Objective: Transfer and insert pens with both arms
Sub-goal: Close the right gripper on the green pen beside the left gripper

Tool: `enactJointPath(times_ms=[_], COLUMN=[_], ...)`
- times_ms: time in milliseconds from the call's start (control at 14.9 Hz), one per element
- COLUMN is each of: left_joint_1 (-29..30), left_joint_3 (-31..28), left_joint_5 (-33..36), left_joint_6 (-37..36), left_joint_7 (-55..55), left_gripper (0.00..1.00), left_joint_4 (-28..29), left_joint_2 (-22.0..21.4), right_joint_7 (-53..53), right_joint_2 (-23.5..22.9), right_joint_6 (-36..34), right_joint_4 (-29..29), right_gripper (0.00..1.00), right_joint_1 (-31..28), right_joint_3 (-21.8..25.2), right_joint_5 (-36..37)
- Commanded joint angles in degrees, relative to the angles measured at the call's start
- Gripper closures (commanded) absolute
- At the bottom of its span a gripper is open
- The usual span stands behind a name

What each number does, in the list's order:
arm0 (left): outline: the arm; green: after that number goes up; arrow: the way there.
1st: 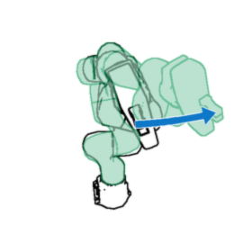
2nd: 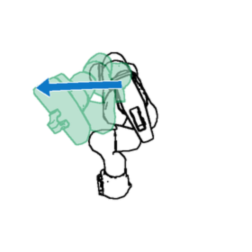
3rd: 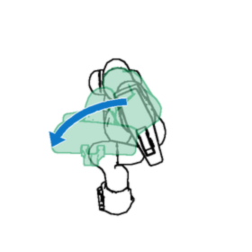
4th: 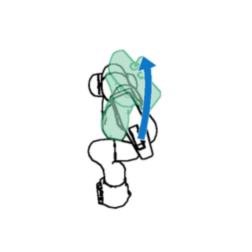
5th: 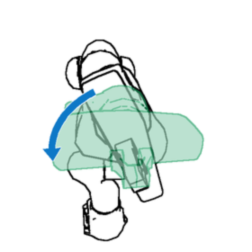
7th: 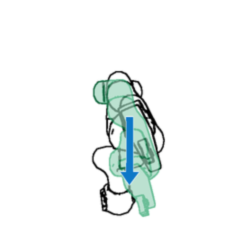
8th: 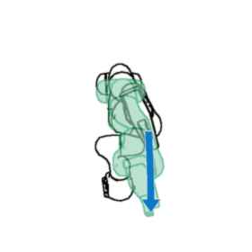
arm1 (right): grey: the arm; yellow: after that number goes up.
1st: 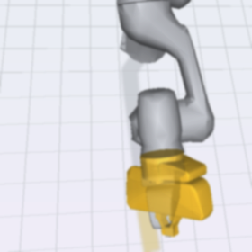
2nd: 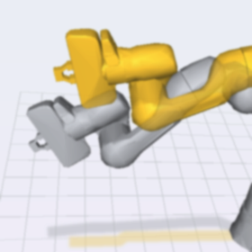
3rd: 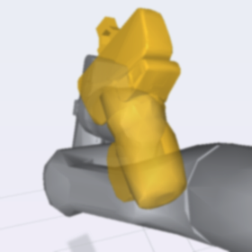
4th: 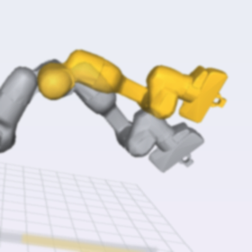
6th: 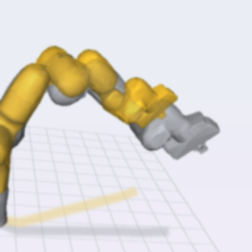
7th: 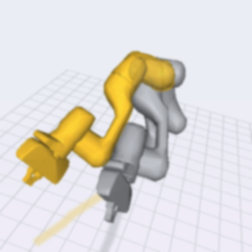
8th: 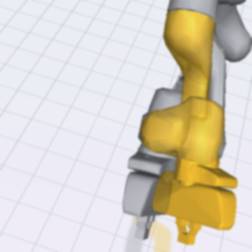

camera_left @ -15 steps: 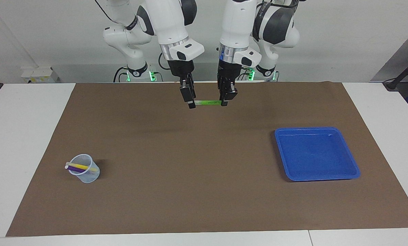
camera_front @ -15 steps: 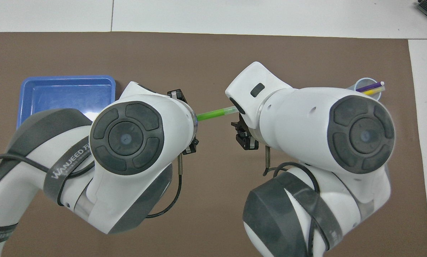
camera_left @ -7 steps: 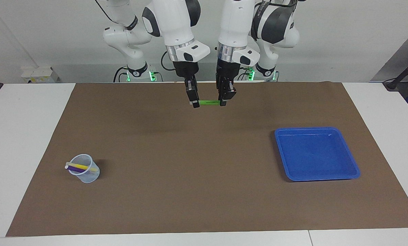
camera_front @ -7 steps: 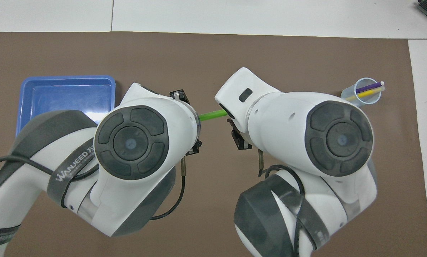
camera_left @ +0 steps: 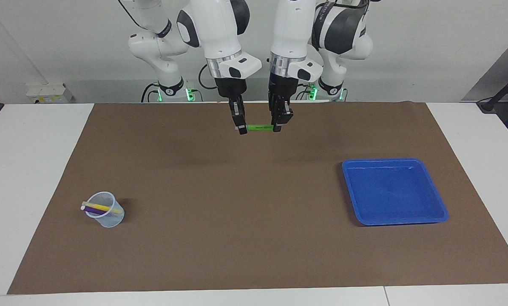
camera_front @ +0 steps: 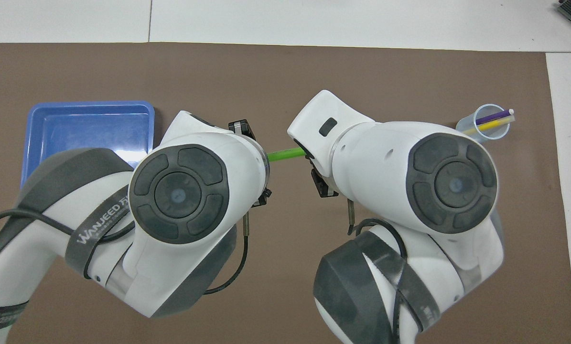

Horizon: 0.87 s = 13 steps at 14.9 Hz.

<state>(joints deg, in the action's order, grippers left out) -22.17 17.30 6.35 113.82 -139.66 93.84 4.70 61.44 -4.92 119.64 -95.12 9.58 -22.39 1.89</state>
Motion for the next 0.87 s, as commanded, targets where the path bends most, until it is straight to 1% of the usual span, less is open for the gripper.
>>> enactJointPath(times_ms=[0, 67, 134, 201, 268, 335, 402, 603, 804], left_joint_1=[-0.7, -0.7, -0.7, -0.7, -0.7, -0.7, -0.7, -0.6, -0.1], left_joint_3=[-0.8, -0.8, -0.8, -0.8, -0.8, -0.8, -0.7, -0.8, -1.3], left_joint_5=[0.9, 0.9, 0.9, 0.9, 0.9, 1.3, 2.3, 2.5, 2.4], left_joint_6=[1.0, 1.0, 1.1, 1.0, 1.0, 1.0, 0.9, 0.6, 0.4], left_joint_7=[-1.3, -1.1, -1.1, -1.0, -0.9, -0.9, -0.9, -0.4, 3.9], left_gripper=[1.0, 1.0, 0.85, 0.77, 0.5, 0.09, 0.0, 0.0, 0.0], left_joint_4=[0.8, 0.8, 0.8, 0.9, 0.9, 0.9, 0.9, 0.9, 0.9], left_joint_2=[-0.8, -0.9, -0.9, -0.9, -0.9, -0.9, -1.0, -1.3, -1.5], right_joint_7=[-0.4, -0.4, -0.4, -0.4, -0.4, -0.4, -0.4, -0.4, 0.3], right_joint_2=[-0.6, -0.6, -0.6, -0.6, -0.6, -0.6, -0.6, -0.8, -0.8], right_joint_6=[-0.6, -0.6, -0.6, -0.6, -0.6, -0.6, -0.6, -0.4, -0.6], right_joint_4=[0.6, 0.6, 0.6, 0.6, 0.6, 0.6, 0.6, 0.7, 0.6], right_gripper=[1.0, 1.0, 1.0, 1.0, 1.0, 1.0, 1.0, 1.0, 1.0], right_joint_1=[-0.8, -0.9, -1.0, -1.0, -1.0, -1.1, -1.1, -1.2, -2.3], right_joint_3=[-0.1, -0.1, -0.1, -0.1, -0.1, -0.1, -0.1, -0.1, 0.0], right_joint_5=[1.0, 1.0, 1.1, 1.1, 1.0, 1.0, 1.0, 1.0, 1.3])
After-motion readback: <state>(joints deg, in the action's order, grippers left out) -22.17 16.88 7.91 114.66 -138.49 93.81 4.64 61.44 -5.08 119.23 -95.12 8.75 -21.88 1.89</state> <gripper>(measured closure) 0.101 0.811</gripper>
